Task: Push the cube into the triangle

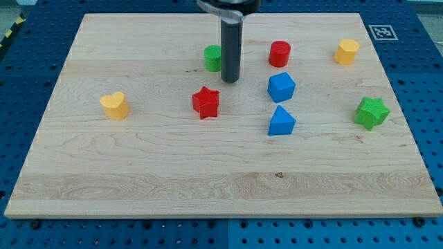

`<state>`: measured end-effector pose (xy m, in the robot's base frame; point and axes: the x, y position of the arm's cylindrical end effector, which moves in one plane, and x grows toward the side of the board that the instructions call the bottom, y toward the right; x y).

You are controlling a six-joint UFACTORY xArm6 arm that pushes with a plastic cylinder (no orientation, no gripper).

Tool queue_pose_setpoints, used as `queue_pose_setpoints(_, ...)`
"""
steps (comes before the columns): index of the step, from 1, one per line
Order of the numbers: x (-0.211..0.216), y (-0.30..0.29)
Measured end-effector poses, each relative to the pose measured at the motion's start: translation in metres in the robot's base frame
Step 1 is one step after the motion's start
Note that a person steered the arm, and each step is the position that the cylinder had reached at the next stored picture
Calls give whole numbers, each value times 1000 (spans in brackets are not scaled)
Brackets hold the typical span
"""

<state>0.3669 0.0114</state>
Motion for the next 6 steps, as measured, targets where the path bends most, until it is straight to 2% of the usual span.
queue_pose_setpoints(1, -8, 42)
queue_pose_setpoints(2, 15, 89)
queue_pose_setpoints(3, 59, 105)
queue_pose_setpoints(4, 72, 106)
queue_pose_setpoints(6, 72, 89)
